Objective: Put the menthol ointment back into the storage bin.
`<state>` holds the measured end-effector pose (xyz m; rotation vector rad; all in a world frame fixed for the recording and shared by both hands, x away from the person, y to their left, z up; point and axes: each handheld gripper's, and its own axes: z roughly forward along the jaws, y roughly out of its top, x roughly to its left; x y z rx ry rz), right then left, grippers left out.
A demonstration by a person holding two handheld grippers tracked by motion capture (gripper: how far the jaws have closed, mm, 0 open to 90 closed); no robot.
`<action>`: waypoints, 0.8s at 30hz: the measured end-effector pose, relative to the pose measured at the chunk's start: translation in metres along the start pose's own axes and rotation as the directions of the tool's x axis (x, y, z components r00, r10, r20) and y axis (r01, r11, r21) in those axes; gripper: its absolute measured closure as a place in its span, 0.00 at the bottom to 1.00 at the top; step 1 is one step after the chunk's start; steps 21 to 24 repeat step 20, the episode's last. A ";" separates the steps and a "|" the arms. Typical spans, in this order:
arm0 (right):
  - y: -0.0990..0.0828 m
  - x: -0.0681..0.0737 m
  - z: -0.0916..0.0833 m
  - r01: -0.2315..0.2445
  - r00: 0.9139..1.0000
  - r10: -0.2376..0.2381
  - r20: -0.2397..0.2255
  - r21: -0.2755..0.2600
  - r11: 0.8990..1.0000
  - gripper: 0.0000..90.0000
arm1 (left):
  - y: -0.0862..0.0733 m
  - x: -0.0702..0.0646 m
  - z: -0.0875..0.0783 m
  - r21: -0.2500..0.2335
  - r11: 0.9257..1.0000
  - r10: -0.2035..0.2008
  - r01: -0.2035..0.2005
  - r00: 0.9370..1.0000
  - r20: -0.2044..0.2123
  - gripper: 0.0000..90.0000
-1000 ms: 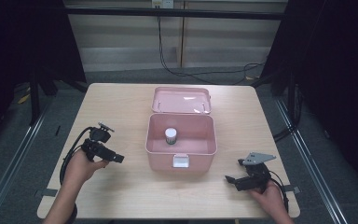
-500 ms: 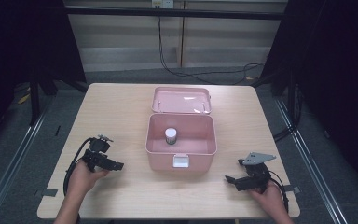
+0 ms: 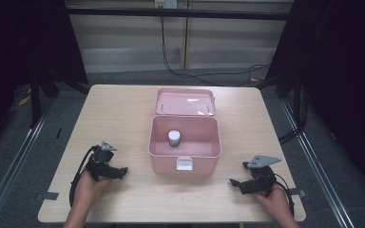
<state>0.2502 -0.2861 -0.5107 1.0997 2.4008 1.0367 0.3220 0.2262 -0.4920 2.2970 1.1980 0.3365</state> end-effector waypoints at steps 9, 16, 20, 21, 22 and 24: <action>0.000 0.000 0.000 0.000 1.000 0.000 0.000 0.000 1.000 0.14 | -0.011 0.000 0.002 -0.083 0.997 -0.001 0.000 1.000 -0.008 0.10; 0.000 0.000 0.000 0.000 1.000 0.000 0.000 0.000 1.000 0.14 | -0.015 0.000 0.004 -0.117 0.993 0.003 -0.004 1.000 -0.009 0.05; 0.000 0.000 0.000 0.000 1.000 0.000 0.000 0.000 1.000 0.14 | -0.016 0.000 0.004 -0.127 0.992 -0.002 0.002 1.000 -0.005 0.05; 0.000 0.000 0.000 0.000 1.000 0.000 0.000 0.000 1.000 0.14 | -0.016 0.000 0.004 -0.127 0.992 -0.002 0.002 1.000 -0.005 0.05; 0.000 0.000 0.000 0.000 1.000 0.000 0.000 0.000 1.000 0.14 | -0.016 0.000 0.004 -0.127 0.992 -0.002 0.002 1.000 -0.005 0.05; 0.000 0.000 0.000 0.000 1.000 0.000 0.000 0.000 1.000 0.14 | -0.016 0.000 0.004 -0.127 0.992 -0.002 0.002 1.000 -0.005 0.05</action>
